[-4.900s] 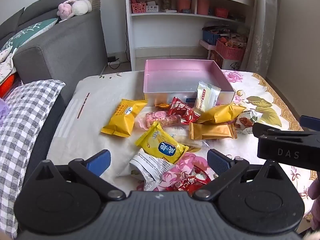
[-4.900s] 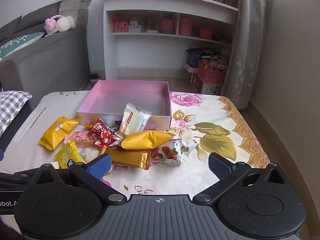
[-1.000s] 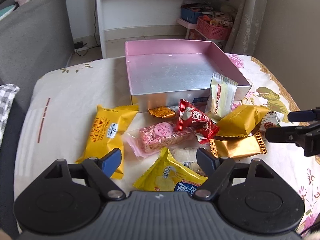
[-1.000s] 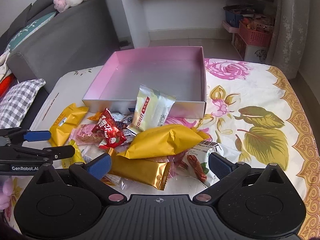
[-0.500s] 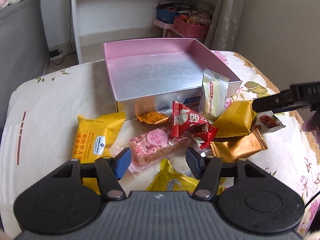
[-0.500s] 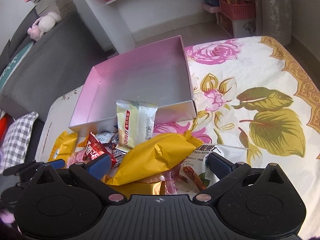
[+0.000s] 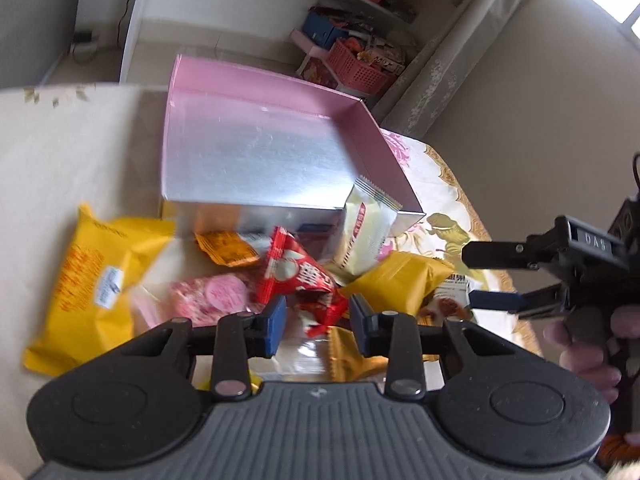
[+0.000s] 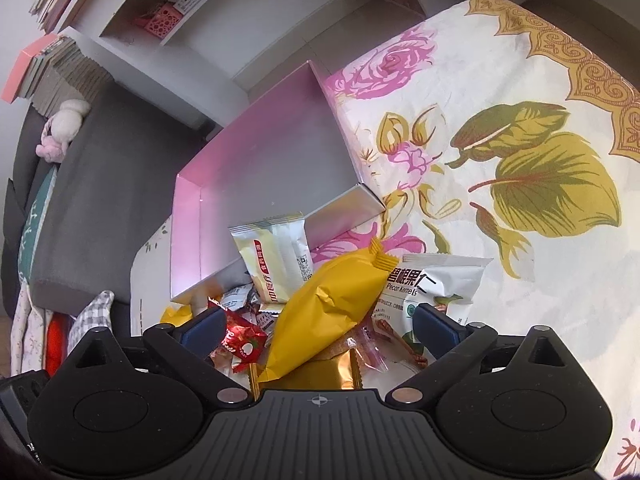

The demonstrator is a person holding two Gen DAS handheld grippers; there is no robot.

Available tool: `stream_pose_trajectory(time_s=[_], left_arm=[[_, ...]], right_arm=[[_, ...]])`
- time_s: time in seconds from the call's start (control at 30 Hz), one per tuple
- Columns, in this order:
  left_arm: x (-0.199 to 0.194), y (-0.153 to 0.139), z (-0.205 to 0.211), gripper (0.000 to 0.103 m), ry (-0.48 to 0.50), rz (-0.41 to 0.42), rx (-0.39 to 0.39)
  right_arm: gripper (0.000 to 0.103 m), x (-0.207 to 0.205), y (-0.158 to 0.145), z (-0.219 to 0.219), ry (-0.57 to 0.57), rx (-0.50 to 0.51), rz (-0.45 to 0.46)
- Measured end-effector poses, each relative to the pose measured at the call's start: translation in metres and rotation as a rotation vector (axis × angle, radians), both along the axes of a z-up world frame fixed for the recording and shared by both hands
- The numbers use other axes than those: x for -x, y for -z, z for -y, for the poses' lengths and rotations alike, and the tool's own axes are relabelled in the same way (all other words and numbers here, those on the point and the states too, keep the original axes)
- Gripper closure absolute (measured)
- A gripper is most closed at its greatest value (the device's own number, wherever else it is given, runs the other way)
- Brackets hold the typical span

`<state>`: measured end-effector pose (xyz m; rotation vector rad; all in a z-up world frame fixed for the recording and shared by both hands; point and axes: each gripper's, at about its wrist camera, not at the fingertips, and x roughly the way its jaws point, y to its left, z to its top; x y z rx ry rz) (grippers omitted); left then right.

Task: Organize snacks
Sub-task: 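Grasp the red candy with the left tool while the right tool grasps the yellow cake packet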

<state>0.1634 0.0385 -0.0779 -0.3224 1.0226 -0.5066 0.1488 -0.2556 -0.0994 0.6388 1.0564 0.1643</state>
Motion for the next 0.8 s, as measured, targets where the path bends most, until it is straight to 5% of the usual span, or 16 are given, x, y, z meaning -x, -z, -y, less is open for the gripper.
stream_pose_trajectory(time_s=[0.2,0.43,0.67,0.8], left_arm=[[-0.005,0.009,0.018,0.075,-0.058,-0.047,0.022],[-0.011,0.017,0.028,0.069,-0.197,-0.05,0.018],[-0.015,0.026,0.034,0.07,-0.283,-0.05,0.008],[-0.015,0.028,0.035,0.075,-0.313,-0.052,-0.004]], right_arm=[[0.016,0.007,-0.007,-0.001,-0.004,-0.116,-0.008],[0.032,-0.004,0.023,-0.022,0.006,-0.009,-0.081],[0.036,-0.006,0.029,-0.029,0.063,0.011,-0.013],[0.055,-0.003,0.031,-0.028,0.101,0.044,-0.008]])
